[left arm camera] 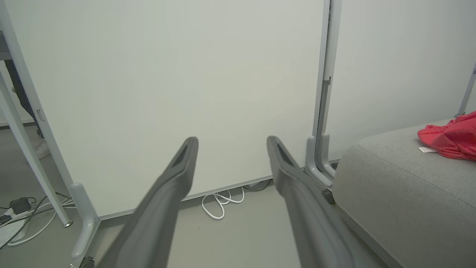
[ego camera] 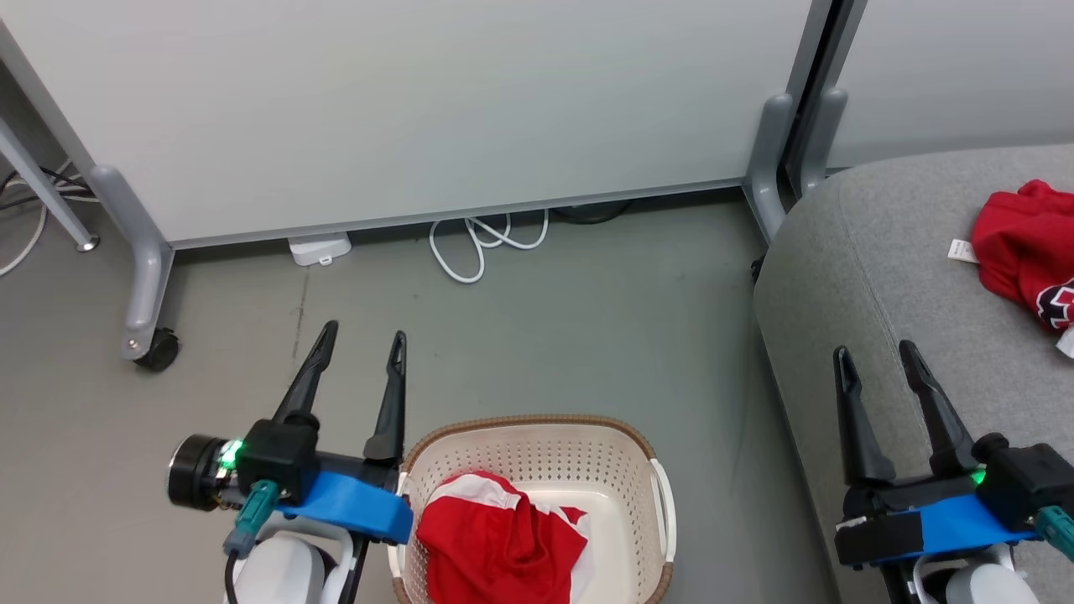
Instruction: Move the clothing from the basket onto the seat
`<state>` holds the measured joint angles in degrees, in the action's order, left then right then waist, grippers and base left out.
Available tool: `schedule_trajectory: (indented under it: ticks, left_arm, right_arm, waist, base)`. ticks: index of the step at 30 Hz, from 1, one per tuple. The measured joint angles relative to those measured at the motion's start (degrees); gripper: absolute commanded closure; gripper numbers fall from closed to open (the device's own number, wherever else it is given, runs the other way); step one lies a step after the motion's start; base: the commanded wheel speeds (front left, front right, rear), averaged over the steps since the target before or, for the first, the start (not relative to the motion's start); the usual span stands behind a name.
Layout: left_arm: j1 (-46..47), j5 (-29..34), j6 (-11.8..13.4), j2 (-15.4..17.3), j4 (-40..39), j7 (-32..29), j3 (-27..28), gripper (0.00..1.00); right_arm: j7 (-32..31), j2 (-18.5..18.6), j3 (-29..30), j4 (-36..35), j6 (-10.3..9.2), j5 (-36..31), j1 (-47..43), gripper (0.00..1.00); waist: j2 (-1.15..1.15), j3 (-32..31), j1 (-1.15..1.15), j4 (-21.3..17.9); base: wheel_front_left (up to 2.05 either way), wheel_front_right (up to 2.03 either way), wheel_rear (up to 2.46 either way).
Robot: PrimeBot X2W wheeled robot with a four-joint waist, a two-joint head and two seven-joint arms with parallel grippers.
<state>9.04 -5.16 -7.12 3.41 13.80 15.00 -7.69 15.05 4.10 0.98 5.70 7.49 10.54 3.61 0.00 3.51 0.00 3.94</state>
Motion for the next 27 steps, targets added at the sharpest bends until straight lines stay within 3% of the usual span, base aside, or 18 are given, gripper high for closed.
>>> schedule_trajectory:
  ticks: [10,20,27]
  left_arm:
    - [13.51,-1.46,-0.31,6.26,12.61,0.0,-15.6,0.0]
    - [27.3,-7.56,-0.33,10.32,31.52,-0.19,-34.83,0.0]
    - [35.18,-11.94,-0.33,12.38,41.33,-5.9,-50.53,0.0]
  right_arm:
    - [0.0,1.31,-0.4,-2.02,0.0,-0.04,7.62,0.0]
    - [0.0,1.3,-0.98,-4.07,0.0,0.63,15.58,0.0]
    - [0.0,0.64,-2.1,-5.52,0.0,0.82,19.44,0.0]
  waist:
    - [0.0,7.25,0.01,-2.8]
    - [0.0,18.2,0.02,-7.6]
    - [0.0,26.27,0.02,-11.1]
  base:
    - [0.0,0.0,0.0]
    - [0.0,0.0,0.0]
    - [0.0,0.0,0.0]
